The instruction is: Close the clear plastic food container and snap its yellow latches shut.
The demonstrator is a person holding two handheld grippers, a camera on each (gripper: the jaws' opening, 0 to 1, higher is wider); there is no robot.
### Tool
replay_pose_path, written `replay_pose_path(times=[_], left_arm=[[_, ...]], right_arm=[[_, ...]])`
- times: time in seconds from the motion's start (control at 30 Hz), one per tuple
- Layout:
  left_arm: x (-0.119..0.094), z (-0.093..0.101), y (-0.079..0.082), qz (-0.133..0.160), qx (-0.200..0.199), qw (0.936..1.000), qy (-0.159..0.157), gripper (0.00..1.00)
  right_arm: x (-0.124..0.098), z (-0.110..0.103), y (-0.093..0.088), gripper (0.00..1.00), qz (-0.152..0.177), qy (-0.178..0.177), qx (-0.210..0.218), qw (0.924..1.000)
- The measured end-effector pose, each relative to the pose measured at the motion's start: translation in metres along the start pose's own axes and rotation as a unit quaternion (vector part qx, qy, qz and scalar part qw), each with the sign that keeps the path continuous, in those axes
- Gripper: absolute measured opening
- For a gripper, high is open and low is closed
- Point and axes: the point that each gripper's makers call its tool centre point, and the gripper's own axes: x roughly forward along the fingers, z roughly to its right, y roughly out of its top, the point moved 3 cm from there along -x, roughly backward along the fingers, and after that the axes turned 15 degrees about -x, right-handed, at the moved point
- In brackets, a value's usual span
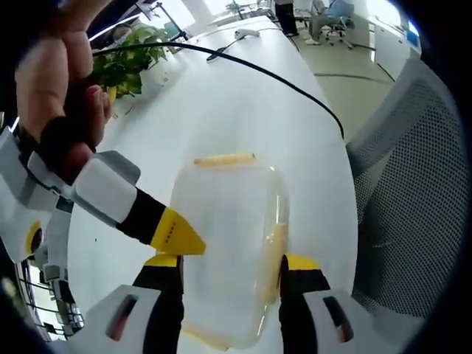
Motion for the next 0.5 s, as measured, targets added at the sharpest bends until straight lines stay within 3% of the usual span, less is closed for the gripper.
replay_pose_path(times=[0.13,0.23,0.33,0.4,0.5], left_arm=[[-0.002,-0.003,0.002,-0.012,-0.011,0.9997,-0.021,0.47],[-0.003,-0.002,0.003,-0.024,-0.016,0.9985,-0.046,0.52],[-0.005,0.0,0.005,-0.015,-0.049,0.9966,-0.065,0.62],[-0.009,-0.001,0.003,-0.017,-0.066,0.9957,-0.063,0.69],[-0.014,0.002,0.0,-0.02,-0.058,0.9953,-0.075,0.75]], right_arm=[[-0.002,-0.002,0.003,0.33,0.004,-0.033,-0.021,0.9992],[-0.004,-0.003,0.002,0.33,0.018,-0.053,-0.012,0.9983],[-0.005,-0.004,-0.001,0.34,0.061,-0.078,-0.003,0.995],[-0.006,-0.008,-0.003,0.39,0.092,-0.089,0.015,0.9917],[-0.008,-0.006,-0.012,0.5,0.086,-0.136,-0.012,0.9868]])
